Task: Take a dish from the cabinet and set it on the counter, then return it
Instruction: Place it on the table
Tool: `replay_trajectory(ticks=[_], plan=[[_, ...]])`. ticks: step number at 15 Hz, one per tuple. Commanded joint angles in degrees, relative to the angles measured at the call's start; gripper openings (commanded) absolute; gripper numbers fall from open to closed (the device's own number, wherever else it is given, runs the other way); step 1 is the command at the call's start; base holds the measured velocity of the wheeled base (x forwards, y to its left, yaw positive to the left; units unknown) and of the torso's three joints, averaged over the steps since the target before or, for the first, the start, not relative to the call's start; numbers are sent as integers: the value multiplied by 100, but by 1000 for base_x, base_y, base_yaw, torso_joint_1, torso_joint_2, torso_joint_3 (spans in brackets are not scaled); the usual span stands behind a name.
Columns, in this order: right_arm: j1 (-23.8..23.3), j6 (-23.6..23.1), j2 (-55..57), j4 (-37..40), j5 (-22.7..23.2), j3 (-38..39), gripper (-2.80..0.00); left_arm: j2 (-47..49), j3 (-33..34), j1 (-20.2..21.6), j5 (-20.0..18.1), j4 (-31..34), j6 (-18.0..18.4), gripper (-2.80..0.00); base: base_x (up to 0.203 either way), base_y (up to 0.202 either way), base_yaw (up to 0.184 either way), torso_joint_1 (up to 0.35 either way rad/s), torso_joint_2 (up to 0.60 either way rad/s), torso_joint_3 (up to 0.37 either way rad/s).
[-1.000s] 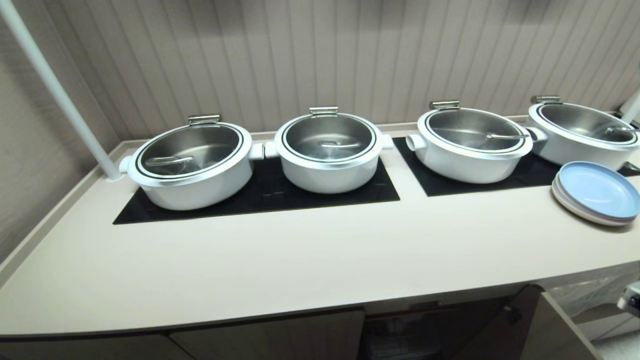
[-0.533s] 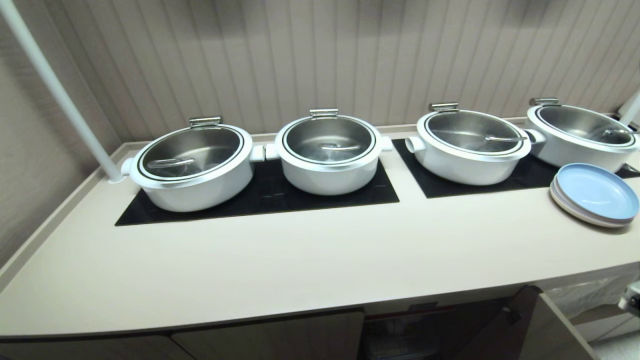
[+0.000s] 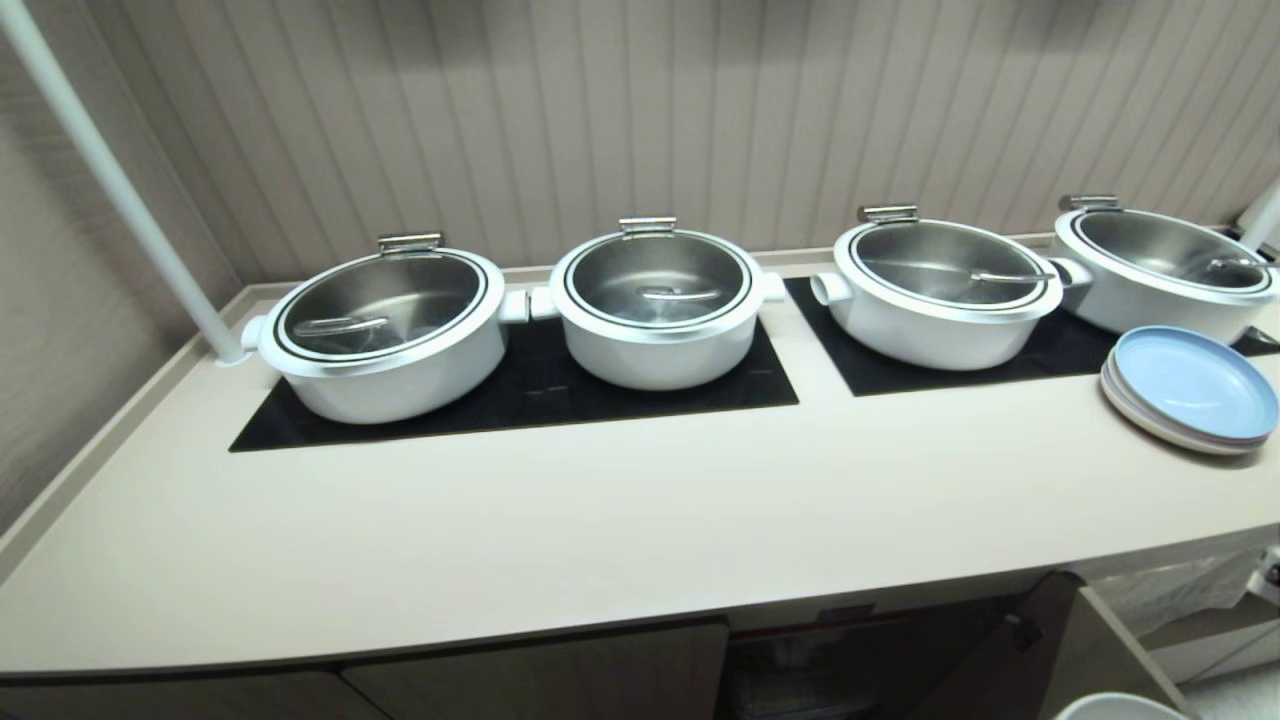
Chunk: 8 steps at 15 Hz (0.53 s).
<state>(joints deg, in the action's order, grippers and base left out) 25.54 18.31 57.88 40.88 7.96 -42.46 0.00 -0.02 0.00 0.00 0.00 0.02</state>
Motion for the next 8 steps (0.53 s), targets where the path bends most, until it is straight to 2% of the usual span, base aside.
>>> replay_trajectory(ticks=[1, 4, 6, 8], plan=[[4, 128, 39, 27, -32, -168, -280, 0, 2, 0, 0, 0, -2, -280, 0, 0, 0, 0, 0, 0], [-3, 274, 223, 281, -351, -413, -280, 0, -5, 0, 0, 0, -2, -280, 0, 0, 0, 0, 0, 0], [-6, 765, 454, 484, -499, -815, -280, 0, 2, 0, 0, 0, -2, -280, 0, 0, 0, 0, 0, 0], [-168, 1012, 758, 496, -525, -1104, -280, 0, -5, 0, 0, 0, -2, -280, 0, 0, 0, 0, 0, 0]])
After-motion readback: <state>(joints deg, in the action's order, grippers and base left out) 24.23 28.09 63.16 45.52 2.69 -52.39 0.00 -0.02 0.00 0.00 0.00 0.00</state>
